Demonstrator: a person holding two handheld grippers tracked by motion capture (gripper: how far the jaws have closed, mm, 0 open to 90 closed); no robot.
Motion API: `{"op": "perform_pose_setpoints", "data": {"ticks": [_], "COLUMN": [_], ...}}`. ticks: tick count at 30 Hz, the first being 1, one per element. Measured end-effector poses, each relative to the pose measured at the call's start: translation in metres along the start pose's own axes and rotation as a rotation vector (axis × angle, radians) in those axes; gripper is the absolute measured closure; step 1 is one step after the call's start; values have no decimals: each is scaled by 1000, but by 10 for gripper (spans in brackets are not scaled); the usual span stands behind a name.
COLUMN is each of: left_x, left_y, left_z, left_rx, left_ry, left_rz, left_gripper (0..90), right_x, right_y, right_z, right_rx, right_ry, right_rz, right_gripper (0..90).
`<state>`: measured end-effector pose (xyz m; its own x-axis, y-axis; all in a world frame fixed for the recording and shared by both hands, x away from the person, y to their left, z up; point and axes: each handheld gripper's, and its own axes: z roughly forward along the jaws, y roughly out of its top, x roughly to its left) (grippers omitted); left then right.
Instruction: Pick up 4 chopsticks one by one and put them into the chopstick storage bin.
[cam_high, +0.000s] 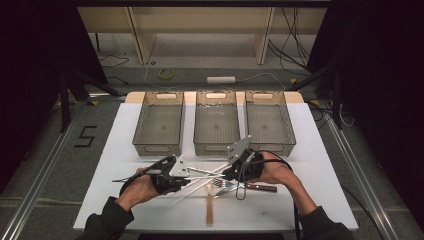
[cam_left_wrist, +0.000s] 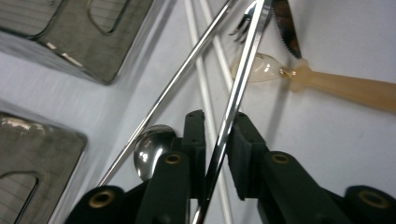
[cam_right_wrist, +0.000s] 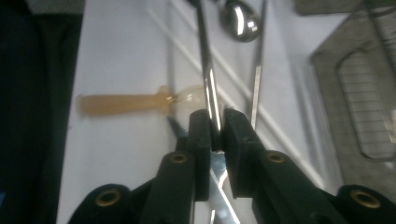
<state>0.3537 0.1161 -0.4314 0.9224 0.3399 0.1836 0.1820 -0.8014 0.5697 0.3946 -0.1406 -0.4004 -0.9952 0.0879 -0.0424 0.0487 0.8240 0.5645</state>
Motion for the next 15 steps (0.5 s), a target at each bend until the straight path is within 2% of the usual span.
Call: {"op": "perform_pose_setpoints", "data": {"ticks": [2, 4, 5, 10, 15], "left_x": [-3, -3, -2, 7, 14], "left_y": [2, 3, 3, -3, -9], "left_z": [0, -2, -3, -8, -9], "left_rx": [-6, -7, -6, -1, -11], "left_ry": [-14, -5, 3, 31, 50], "left_rz": [26, 19, 16, -36, -102], "left_gripper": [839, 849, 850, 851, 850], "right_x": [-5, -9, -10, -12, -13], "right_y": [-2, -3, -4, -6, -9], "right_z": [-5, -10, -12, -21, -20], "right_rx": [-43, -89, -107, -221, -242], "right_ry": [-38, -46, -58, -127, -183], "right_rz": [25, 60, 68, 164, 239], "right_gripper": [766, 740, 691, 545, 421]}}
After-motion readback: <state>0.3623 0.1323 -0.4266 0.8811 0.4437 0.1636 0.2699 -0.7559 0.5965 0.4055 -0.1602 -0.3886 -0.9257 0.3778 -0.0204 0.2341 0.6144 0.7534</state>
